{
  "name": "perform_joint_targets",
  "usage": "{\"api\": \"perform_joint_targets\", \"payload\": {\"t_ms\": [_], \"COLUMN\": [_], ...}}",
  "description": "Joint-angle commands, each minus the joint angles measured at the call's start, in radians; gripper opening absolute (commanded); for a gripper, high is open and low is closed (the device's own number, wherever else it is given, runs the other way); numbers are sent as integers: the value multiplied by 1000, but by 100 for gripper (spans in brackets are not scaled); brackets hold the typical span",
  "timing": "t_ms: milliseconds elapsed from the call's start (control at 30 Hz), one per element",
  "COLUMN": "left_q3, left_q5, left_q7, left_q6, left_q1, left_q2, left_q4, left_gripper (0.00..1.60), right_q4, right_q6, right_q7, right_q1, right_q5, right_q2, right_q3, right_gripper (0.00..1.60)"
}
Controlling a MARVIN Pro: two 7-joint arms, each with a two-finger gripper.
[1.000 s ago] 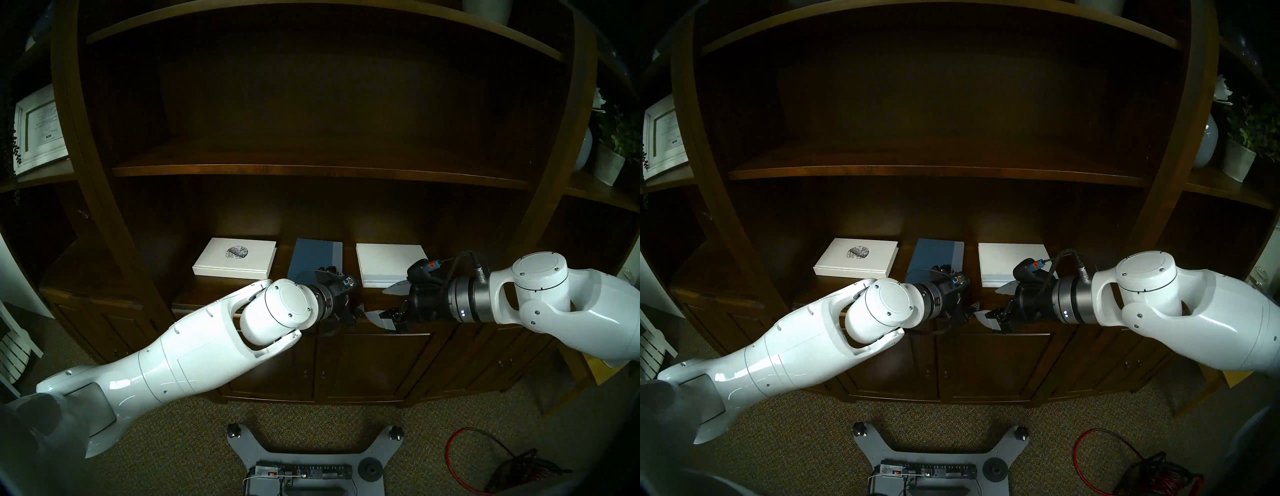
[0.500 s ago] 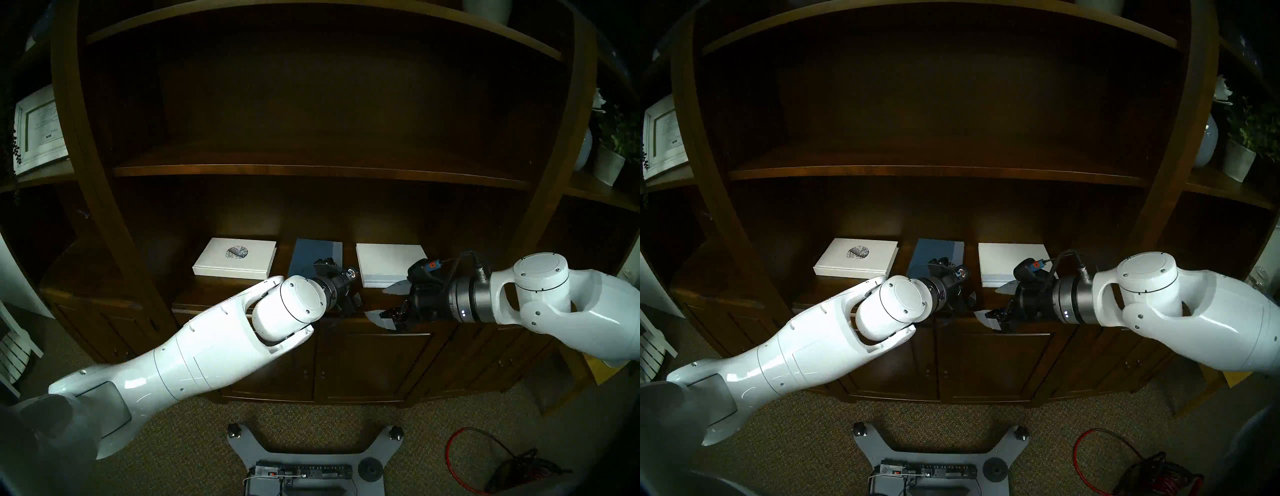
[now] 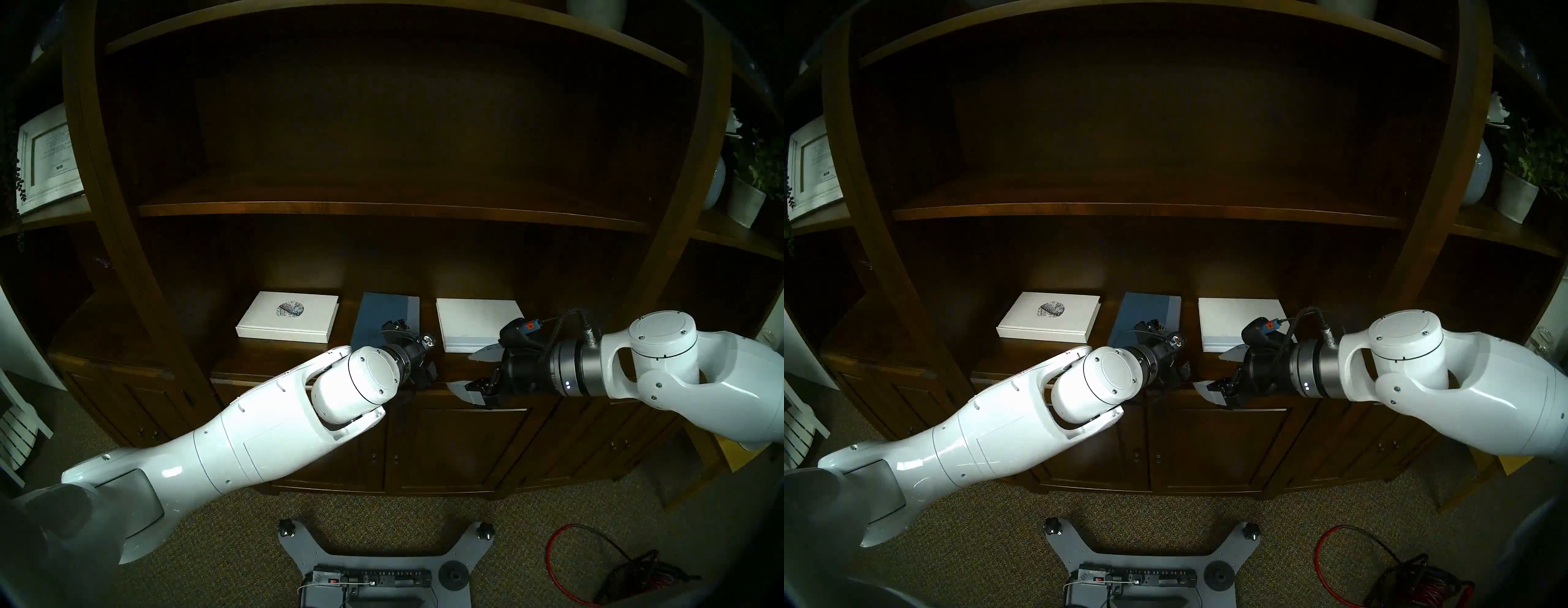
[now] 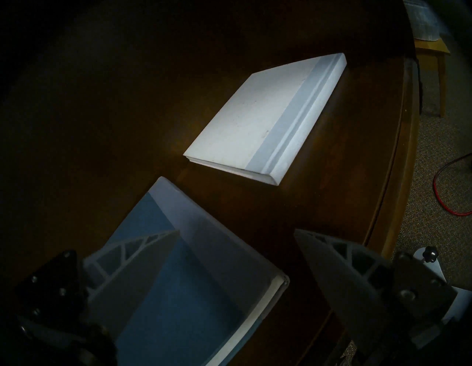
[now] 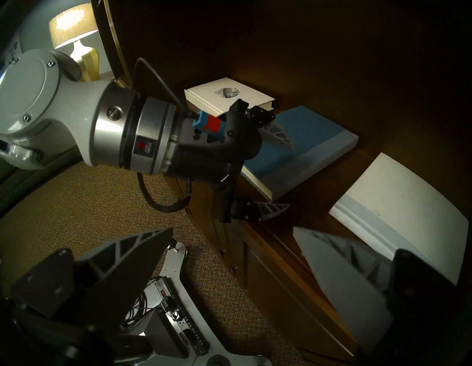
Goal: Close the books and align them horizontally on the shelf
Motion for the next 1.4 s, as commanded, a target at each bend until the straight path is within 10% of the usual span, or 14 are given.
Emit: {"api": "perform_joint_targets", "payload": {"t_ms": [0, 533, 1367], "left_q3": [-12, -32, -201], "left_q5": [23, 26, 11], "left_q7": [14, 14, -21], "left_q6": [3, -45, -27], "left_q1": [-22, -13, 177], "left_q2": [26, 102, 389], "left_q4": [-23, 15, -205], "left_gripper": [160, 160, 160], "right_q4": [-3, -4, -4], "right_q6": [-16, -16, -13], "right_q7": [1, 1, 0], "right_q1": [7, 8, 12], "right_q5": [-2, -1, -1], "right_q2": [3, 4, 4], "right_q3": [30, 28, 24], "right_gripper": [160, 160, 160]}}
